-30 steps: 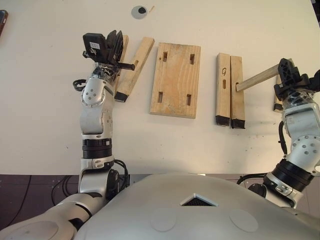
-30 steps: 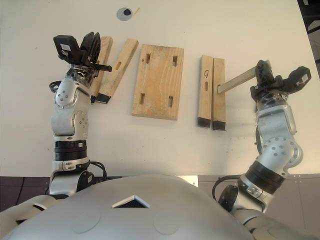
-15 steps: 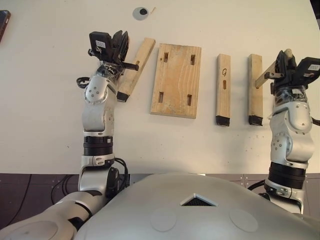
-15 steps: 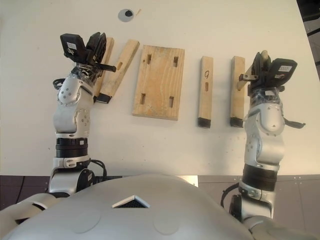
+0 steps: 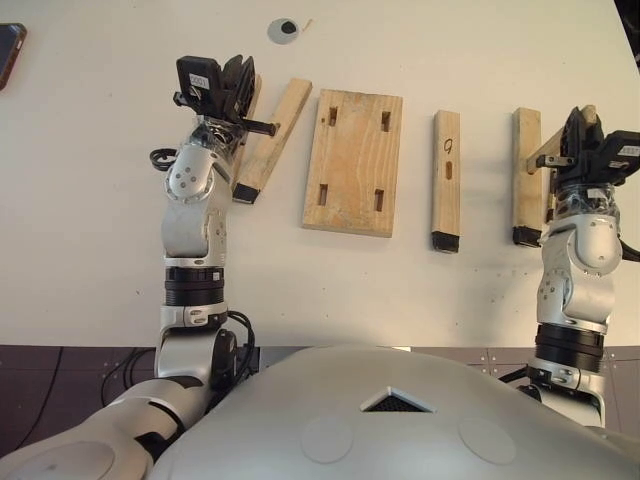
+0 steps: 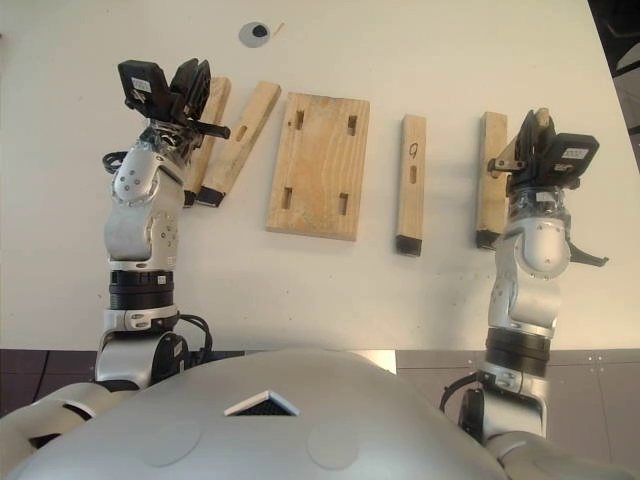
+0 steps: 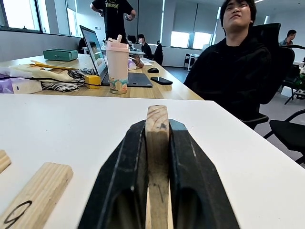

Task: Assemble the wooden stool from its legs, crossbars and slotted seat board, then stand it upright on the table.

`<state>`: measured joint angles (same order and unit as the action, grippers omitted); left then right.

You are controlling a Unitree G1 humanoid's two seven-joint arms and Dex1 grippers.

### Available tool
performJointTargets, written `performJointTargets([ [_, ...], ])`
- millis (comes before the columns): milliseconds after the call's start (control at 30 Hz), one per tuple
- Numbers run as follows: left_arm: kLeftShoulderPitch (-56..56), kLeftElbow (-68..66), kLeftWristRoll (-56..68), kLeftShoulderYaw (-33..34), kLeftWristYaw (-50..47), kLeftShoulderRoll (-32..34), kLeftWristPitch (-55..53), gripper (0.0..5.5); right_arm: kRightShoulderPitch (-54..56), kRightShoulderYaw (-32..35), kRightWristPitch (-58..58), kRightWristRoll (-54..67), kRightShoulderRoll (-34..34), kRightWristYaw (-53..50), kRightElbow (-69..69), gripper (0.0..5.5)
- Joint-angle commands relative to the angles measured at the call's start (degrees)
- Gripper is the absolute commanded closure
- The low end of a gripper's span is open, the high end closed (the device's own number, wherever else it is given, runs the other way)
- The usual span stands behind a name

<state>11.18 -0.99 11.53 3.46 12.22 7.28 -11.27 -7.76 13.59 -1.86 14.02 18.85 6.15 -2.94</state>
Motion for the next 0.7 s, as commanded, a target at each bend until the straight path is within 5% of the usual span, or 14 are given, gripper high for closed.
performJointTargets([
  [33,-0.4,-0.4,-0.5,0.4,-0.9,-0.4,0.4,4.86,-5.5,-0.5,6.9,0.5,-1.5,2.0,6.4,5.12],
  [267,-0.6,-0.5,-0.6,0.6,-1.3,-0.6,0.8,4.86,-6.9,-0.6,7.5,0.9,-2.2,3.0,5.6,5.12],
  [500,-3.0,1.5,-1.0,0.4,-2.8,-1.8,0.8,4.86,-7.8,-1.7,10.9,-2.1,1.3,4.9,1.8,3.85],
  [700,-8.3,5.9,-1.8,-0.3,-6.1,-4.2,0.9,4.86,-1.3,-0.9,34.1,1.5,10.7,10.1,-6.6,2.88],
])
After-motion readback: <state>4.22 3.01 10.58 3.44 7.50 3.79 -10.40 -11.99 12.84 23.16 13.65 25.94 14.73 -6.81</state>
